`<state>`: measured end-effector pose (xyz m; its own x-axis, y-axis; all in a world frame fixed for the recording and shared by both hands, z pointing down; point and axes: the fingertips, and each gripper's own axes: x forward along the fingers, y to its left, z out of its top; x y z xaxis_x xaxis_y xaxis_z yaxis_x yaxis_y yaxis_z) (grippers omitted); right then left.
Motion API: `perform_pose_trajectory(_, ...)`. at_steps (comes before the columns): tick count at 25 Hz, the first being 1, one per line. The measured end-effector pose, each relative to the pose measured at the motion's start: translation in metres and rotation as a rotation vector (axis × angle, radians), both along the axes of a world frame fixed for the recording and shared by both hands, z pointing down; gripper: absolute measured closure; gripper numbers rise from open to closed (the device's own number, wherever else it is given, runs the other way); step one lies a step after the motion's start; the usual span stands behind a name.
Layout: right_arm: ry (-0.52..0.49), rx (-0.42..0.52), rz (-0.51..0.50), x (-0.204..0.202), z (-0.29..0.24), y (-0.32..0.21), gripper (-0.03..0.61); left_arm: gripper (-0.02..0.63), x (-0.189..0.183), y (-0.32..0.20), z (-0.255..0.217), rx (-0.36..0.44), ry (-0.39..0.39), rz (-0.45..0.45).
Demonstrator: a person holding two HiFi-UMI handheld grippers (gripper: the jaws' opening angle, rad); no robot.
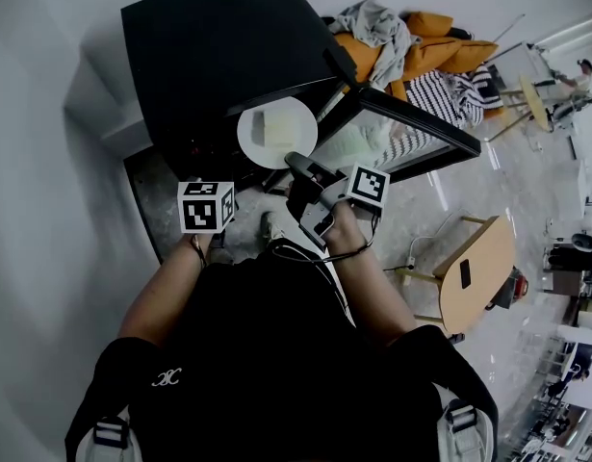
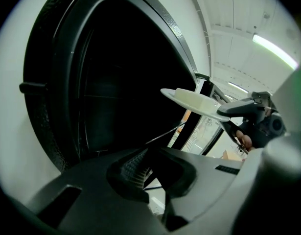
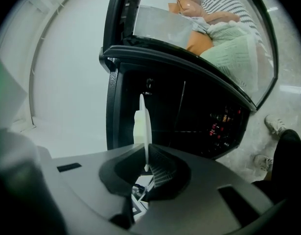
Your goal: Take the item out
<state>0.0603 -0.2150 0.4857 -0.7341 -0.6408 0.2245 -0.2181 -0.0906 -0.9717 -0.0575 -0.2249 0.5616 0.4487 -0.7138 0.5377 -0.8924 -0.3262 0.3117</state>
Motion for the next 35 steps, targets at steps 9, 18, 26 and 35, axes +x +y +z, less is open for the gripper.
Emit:
perform_pose_trajectory(9, -0.004, 0.006, 0.003, 0.001, -0.004, 0.000, 0.554, 0.604, -0.004, -0.009, 0.000, -0.005, -0.007, -0.007)
perform_pose_trajectory(18, 0.011, 0.007, 0.013, 0.005, 0.001, -0.001, 0.554, 0.604, -0.017, -0.035, 0.006, 0.007, -0.018, -0.034)
perform_pose_trajectory(26, 0.009, 0.023, 0.008, 0.007, 0.007, -0.002, 0.554, 0.604, -0.021, -0.052, 0.023, -0.002, -0.045, -0.063)
perform_pose_trajectory(35, 0.009, 0.048, -0.002, 0.008, 0.008, -0.003, 0.554, 0.604, -0.033, -0.063, 0.039, -0.027, -0.027, -0.126)
